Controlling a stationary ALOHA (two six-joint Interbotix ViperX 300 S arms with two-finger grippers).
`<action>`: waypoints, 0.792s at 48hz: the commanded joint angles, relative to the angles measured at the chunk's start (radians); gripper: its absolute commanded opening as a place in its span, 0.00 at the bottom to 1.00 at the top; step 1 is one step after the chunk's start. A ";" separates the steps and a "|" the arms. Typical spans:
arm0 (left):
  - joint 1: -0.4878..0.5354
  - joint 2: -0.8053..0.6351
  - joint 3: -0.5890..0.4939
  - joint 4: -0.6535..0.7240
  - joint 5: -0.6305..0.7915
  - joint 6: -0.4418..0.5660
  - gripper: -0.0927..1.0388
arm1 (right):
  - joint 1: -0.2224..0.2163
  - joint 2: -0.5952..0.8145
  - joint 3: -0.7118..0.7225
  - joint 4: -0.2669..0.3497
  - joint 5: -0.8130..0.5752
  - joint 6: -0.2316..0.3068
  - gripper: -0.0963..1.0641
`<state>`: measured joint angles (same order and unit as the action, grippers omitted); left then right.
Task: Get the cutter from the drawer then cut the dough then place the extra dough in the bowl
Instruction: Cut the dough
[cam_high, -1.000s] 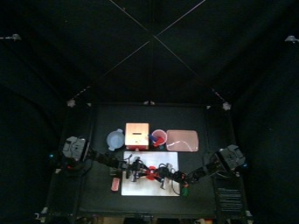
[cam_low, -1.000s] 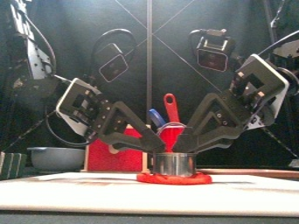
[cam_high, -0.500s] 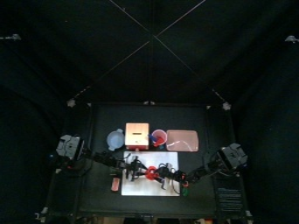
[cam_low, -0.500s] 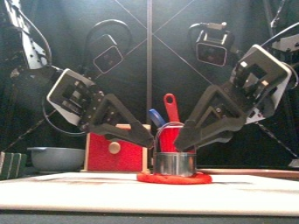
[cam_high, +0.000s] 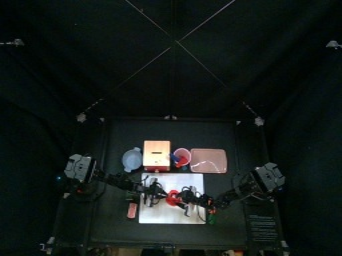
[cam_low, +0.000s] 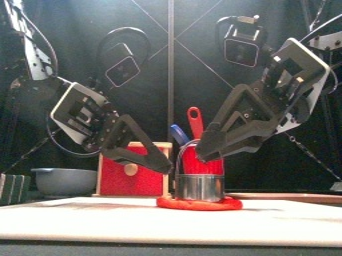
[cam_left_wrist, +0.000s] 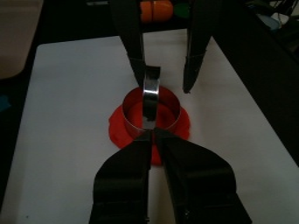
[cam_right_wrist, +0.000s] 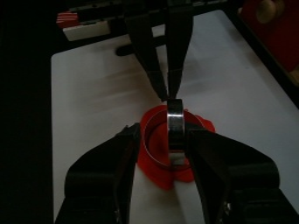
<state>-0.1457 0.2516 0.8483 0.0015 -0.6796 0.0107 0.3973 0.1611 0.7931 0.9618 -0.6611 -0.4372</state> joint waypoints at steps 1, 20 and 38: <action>-0.002 -0.002 -0.020 -0.002 -0.005 -0.003 0.53 | -0.008 -0.043 -0.014 -0.003 0.002 0.000 0.74; -0.012 0.035 -0.040 -0.015 -0.005 -0.002 0.51 | -0.017 -0.040 -0.014 -0.003 0.021 0.000 0.67; -0.018 0.049 -0.041 -0.018 -0.005 -0.003 0.46 | -0.020 -0.035 -0.014 -0.005 0.026 -0.002 0.66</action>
<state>-0.1595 0.3129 0.8253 -0.0153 -0.6796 0.0092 0.3804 0.1626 0.7931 0.9603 -0.6320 -0.4372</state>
